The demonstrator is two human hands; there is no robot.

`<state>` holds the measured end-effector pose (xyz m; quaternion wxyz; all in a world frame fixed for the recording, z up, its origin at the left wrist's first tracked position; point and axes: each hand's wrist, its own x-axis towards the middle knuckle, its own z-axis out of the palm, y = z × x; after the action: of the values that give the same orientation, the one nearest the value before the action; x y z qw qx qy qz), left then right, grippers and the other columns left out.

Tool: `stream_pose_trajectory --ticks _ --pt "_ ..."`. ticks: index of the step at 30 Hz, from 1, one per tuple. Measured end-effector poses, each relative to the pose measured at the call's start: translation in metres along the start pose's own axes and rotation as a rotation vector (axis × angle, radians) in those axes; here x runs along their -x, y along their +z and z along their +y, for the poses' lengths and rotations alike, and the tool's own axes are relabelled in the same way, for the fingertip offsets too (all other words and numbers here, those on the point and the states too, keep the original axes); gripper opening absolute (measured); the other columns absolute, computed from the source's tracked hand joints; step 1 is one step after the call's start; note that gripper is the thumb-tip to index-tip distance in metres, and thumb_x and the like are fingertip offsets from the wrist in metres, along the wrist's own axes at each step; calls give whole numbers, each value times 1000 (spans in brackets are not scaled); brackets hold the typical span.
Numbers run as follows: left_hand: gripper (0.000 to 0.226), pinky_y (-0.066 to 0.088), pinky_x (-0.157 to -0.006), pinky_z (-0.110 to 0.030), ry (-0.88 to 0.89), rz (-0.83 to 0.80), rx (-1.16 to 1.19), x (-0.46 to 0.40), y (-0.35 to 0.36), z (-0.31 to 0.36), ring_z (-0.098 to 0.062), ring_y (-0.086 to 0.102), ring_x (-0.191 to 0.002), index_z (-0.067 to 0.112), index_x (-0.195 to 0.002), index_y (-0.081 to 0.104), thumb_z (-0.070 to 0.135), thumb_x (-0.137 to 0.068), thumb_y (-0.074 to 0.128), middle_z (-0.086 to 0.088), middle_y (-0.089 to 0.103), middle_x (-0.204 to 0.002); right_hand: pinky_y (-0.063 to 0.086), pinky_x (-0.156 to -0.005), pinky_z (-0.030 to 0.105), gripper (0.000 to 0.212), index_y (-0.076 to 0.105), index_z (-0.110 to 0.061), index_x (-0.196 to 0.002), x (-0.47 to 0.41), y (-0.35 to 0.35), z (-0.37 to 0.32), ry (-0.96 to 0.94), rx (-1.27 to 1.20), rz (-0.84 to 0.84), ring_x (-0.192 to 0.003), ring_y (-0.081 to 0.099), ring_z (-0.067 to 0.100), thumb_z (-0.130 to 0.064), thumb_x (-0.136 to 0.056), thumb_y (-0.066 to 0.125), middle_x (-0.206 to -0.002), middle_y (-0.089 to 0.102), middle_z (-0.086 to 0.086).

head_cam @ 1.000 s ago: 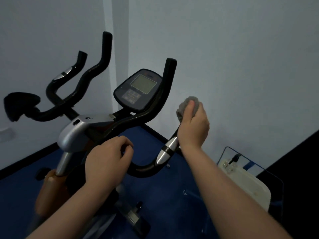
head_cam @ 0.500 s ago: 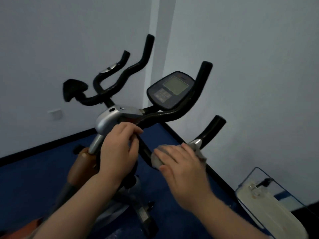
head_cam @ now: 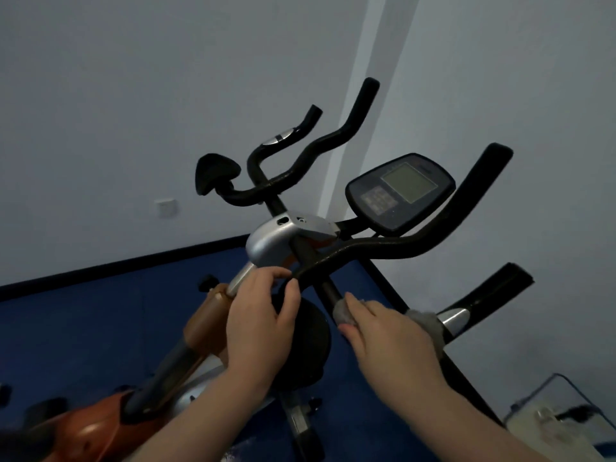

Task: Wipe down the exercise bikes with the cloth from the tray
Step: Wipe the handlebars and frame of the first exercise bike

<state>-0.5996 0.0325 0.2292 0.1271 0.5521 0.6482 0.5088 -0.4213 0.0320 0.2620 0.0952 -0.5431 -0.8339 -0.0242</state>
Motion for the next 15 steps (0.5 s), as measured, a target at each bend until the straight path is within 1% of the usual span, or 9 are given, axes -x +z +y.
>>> stream_pose_trajectory --ticks 3,6,8,9,10,11,12,13,15 --pt "15 42 -72 -15 -2 -60 46 -2 0 -1 7 53 -94 42 -100 50 49 -88 43 22 57 -94 35 -68 26 39 48 -26 -130 -38 -3 -20 106 -87 34 -97 59 15 -44 -99 35 -117 60 -4" --pt "14 43 -77 -15 -13 -110 139 0 -3 -6 6 54 -97 46 -101 49 49 -87 49 24 57 -97 40 -66 28 22 49 -36 -111 -43 -11 -13 186 -269 17 -89 61 14 -48 -92 49 -97 64 -10" --pt "18 44 -79 -16 -57 -136 241 1 -5 -10 7 56 -100 45 -99 53 51 -82 56 24 60 -99 45 -62 14 23 47 -46 -102 -35 -28 -4 195 -449 171 -82 61 -1 -51 -83 61 -87 63 -21" --pt "22 44 -80 -16 -91 -127 294 0 -6 -11 6 57 -101 44 -99 54 52 -79 59 24 60 -101 45 -64 9 24 51 -47 -101 -39 -34 -1 128 -492 277 -84 61 -6 -51 -81 64 -90 63 -25" --pt "26 44 -81 -14 -119 -111 338 -1 -6 -13 6 57 -101 42 -100 55 52 -77 62 25 60 -102 45 -72 6 25 57 -44 -102 -48 -38 -1 31 -521 337 -91 59 -8 -49 -79 66 -97 63 -26" --pt "29 43 -83 -11 -133 -99 367 -2 -5 -14 5 58 -101 40 -100 56 51 -74 65 24 61 -101 45 -82 9 26 63 -39 -104 -58 -38 -4 -88 -534 319 -101 57 -5 -45 -79 67 -106 62 -23" --pt "32 42 -83 -9 -139 -96 382 -1 -3 -16 3 58 -100 39 -99 55 51 -72 68 21 61 -100 45 -91 18 28 68 -31 -105 -71 -35 -9 -196 -488 242 -109 54 2 -41 -79 68 -114 59 -17" --pt "35 43 -83 -10 -142 -103 387 -1 -3 -17 1 58 -99 39 -99 54 51 -70 70 19 61 -99 44 -93 28 27 71 -26 -105 -80 -29 -16 -289 -394 156 -112 52 10 -36 -80 70 -118 59 -8" --pt "40 47 -83 -17 -148 -130 391 -1 -4 -18 -2 59 -98 42 -98 51 52 -66 72 16 60 -100 44 -87 38 24 72 -24 -106 -89 -14 -22 -429 -191 71 -109 52 19 -29 -83 69 -116 62 -2"
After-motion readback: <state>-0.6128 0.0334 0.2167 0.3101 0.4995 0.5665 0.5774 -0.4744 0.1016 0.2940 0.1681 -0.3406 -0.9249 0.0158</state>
